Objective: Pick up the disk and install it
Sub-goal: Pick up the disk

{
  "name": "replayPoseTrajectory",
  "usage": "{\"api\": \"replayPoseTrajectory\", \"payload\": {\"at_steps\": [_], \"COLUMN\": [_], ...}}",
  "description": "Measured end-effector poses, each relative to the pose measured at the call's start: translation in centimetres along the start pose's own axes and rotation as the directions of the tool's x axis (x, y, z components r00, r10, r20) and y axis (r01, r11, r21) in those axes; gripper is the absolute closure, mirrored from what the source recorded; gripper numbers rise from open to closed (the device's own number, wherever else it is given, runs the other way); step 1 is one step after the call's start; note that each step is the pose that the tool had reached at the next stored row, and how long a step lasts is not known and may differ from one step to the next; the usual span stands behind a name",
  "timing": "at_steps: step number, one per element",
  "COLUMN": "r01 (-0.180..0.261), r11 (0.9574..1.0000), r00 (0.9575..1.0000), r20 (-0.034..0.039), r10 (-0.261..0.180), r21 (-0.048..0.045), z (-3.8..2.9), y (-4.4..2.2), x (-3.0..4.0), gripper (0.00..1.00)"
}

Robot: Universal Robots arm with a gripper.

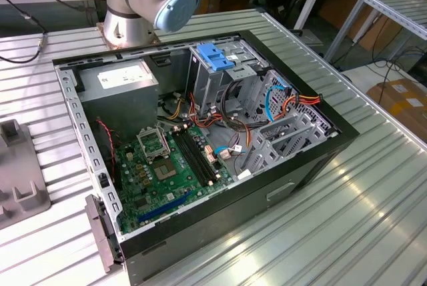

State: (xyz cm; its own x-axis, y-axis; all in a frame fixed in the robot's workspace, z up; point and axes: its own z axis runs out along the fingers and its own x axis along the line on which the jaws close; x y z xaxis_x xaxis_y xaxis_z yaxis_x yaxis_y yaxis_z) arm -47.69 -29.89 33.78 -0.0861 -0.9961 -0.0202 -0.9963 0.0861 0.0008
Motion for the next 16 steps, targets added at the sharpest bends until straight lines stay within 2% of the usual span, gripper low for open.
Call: {"api": "replayPoseTrajectory", "payload": {"at_steps": [2, 16], "r01": [0.003, 0.031], "r11": [1.0, 0.9995], "r00": [1.0, 0.9995], "r20": [0.0019, 0.0057], "r10": [-0.003, -0.031], "r21": [-0.0001, -0.001], "z": [0.21, 1.75], "y": [0.32, 0.84], "x": [-0.17, -0.09], "gripper": [0.52, 0.52]}}
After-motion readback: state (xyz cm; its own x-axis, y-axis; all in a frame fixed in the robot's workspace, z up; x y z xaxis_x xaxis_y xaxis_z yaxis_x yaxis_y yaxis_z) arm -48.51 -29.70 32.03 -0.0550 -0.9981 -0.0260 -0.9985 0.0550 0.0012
